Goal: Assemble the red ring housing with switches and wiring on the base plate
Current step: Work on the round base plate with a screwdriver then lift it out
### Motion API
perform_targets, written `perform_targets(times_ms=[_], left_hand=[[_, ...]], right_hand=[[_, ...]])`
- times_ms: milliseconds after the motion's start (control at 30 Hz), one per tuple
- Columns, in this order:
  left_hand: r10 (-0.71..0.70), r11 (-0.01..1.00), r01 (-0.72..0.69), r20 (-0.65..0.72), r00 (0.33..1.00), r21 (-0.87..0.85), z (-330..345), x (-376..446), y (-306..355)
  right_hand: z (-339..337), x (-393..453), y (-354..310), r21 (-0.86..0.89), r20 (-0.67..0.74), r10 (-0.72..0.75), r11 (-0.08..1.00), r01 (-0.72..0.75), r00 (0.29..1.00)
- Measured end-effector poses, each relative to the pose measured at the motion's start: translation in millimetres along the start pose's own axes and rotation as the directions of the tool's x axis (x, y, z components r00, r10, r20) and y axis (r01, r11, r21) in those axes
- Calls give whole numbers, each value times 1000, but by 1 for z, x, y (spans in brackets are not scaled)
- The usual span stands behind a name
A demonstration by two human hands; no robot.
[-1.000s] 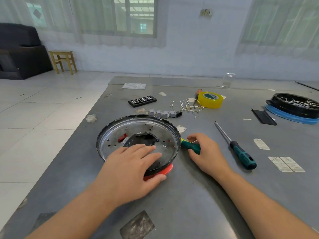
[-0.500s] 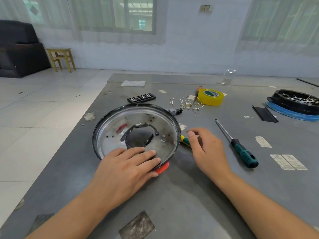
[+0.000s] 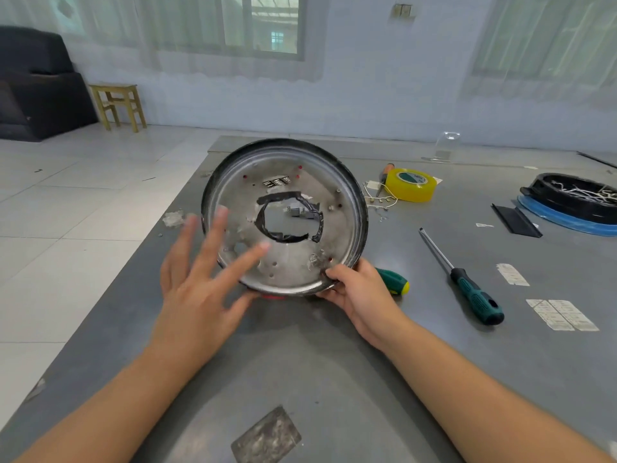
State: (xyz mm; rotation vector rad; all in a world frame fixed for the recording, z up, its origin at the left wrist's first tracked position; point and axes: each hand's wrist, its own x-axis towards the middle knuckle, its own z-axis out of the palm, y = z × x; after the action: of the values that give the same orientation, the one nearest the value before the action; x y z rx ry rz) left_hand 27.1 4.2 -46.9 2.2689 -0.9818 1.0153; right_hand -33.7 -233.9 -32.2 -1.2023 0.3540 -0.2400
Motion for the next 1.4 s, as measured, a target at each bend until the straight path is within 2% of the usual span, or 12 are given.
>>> perform_targets(times_ms=[67,100,133,200,233,267,367,500,667,1000,1200,1400], left_hand=[[-281,896,275,34,959,-348,4,-2,14],[-431,719,404,93,898,-566,6,-1,24],[-573,441,490,185,799,-752,8,1,33],[-685,-120,472,417,598,-874,13,11,48],[-662,-287,439,507,551,-852,16,16,53],[-628,-369,427,560,540,-826,20,21,56],[-613,-414,439,601,514,-798,38,35,63],[-734,-418,428,575,361,-802,54,49,68],[-741,-386,449,560,370,-806,58,49,69],[-687,-469,419,619,380,-778,59,50,67],[-733,-464,369,583,350,-805,63,46,66],[-721,-488,351,595,354,-799,64,46,67]], right_hand=[[8,5,3,50,-30,-6,999,8,1000],[12,8,5,77,-42,-8,997,11,999],[17,11,7,99,-54,-11,995,17,999],[26,15,11,121,-66,-28,992,36,997],[30,17,13,122,-70,-42,991,50,997],[34,18,15,119,-72,-58,991,66,996],[39,21,19,123,-48,-91,988,96,995],[38,25,22,117,-29,-100,988,103,995],[37,35,29,41,-92,-132,990,136,987],[48,37,32,-136,-191,-127,985,101,973],[54,32,26,-280,-160,-129,957,80,979],[50,32,26,-271,-126,-136,958,98,983]])
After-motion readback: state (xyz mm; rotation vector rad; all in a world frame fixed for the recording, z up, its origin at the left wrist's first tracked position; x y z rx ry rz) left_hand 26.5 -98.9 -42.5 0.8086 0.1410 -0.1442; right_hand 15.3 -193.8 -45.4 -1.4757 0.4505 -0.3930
